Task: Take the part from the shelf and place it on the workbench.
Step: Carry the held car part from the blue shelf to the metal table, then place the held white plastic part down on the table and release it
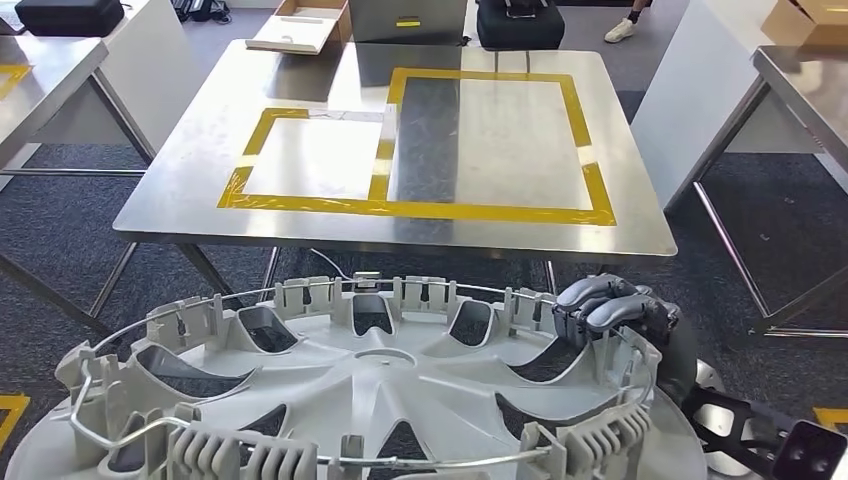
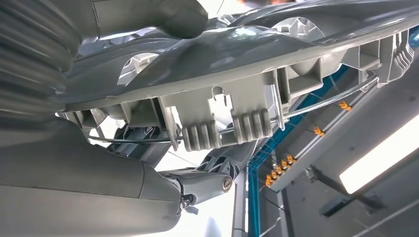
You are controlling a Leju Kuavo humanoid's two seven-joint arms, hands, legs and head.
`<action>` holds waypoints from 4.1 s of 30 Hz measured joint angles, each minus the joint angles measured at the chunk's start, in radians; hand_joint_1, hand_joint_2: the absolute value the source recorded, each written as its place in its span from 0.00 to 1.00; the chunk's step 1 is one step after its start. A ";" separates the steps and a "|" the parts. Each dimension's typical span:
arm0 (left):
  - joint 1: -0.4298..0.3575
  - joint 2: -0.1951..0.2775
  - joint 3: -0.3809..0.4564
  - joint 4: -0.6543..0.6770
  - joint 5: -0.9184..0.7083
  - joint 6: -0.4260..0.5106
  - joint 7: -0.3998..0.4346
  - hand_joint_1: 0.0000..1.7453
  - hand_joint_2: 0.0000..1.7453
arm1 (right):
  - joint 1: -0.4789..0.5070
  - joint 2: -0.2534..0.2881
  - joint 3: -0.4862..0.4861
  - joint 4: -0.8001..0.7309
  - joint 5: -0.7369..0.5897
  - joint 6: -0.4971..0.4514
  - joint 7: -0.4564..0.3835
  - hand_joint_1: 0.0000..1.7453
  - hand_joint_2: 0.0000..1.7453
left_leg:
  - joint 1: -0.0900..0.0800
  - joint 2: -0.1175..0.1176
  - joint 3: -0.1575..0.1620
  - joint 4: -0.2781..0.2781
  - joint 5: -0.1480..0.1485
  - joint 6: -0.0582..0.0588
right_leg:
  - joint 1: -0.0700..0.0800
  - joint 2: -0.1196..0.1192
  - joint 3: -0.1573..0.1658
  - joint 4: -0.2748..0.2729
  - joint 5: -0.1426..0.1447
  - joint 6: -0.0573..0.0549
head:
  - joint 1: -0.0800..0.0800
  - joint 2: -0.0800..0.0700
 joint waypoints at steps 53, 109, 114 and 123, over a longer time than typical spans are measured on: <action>0.021 0.024 0.000 -0.011 0.012 0.033 0.033 0.00 1.00 | -0.032 -0.015 0.036 0.012 -0.010 -0.039 0.000 1.00 1.00 | 0.004 0.002 -0.096 0.258 -0.129 -0.037 | -0.004 -0.002 -0.050 -0.008 0.060 -0.037 | 0.001 0.000; 0.015 0.028 0.000 -0.010 -0.009 0.016 0.009 0.00 1.00 | 0.004 0.025 0.003 0.009 -0.006 -0.017 -0.001 1.00 1.00 | 0.001 0.002 0.049 0.047 -0.095 -0.027 | 0.000 0.000 -0.063 -0.021 0.081 -0.035 | 0.008 0.000; 0.019 0.030 0.000 -0.009 -0.009 0.020 0.019 0.00 1.00 | 0.017 0.031 0.001 0.008 0.000 -0.003 0.000 1.00 1.00 | 0.005 0.002 -0.090 0.253 -0.134 -0.042 | -0.001 0.000 -0.033 -0.019 0.053 -0.041 | -0.001 0.000; 0.023 0.022 0.001 -0.009 -0.005 0.031 0.019 0.00 1.00 | 0.027 0.042 0.001 0.002 0.037 -0.057 0.000 1.00 1.00 | 0.008 -0.001 0.005 0.001 -0.003 -0.019 | 0.007 0.002 -0.002 -0.008 0.013 -0.036 | -0.002 0.000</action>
